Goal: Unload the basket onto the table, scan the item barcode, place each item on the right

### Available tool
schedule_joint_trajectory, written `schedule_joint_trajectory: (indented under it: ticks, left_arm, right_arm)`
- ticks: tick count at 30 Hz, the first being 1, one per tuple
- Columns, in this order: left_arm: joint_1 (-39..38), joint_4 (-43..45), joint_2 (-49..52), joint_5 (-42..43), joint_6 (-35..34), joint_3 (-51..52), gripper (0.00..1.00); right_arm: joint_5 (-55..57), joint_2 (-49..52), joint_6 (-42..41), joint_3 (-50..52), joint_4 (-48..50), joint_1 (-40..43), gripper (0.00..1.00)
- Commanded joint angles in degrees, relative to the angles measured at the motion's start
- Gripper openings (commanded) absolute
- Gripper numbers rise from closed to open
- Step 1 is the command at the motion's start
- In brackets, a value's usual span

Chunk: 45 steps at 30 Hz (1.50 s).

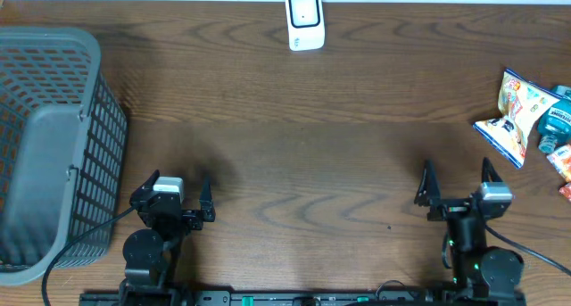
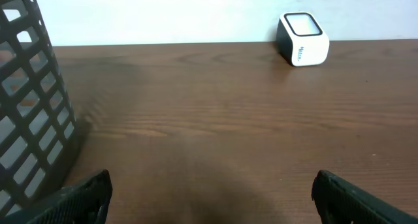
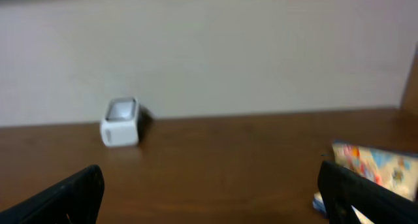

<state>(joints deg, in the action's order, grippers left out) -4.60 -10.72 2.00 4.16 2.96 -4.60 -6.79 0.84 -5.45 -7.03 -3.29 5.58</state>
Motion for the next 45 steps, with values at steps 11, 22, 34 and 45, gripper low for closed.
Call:
schedule_joint_trajectory:
  ticks: [11, 22, 34, 45]
  left_arm:
    - [0.2, -1.5, -0.3, 0.3, -0.3, 0.9, 0.98]
    - [0.2, -1.5, -0.3, 0.3, -0.3, 0.9, 0.98]
    - [0.2, -1.5, -0.6, 0.3, -0.3, 0.9, 0.98]
    - [0.5, 6.6, -1.9, -2.7, 1.2, 4.4, 0.98]
  right_arm:
    - [2.2, -0.6, 1.3, 4.3, -6.2, -0.4, 0.99]
    - [2.2, -0.5, 1.3, 4.3, -6.2, -0.3, 0.99]
    - [2.2, -0.5, 1.3, 4.3, -6.2, -0.3, 0.99]
    - [2.2, -0.5, 1.3, 4.3, -6.2, -0.3, 0.99]
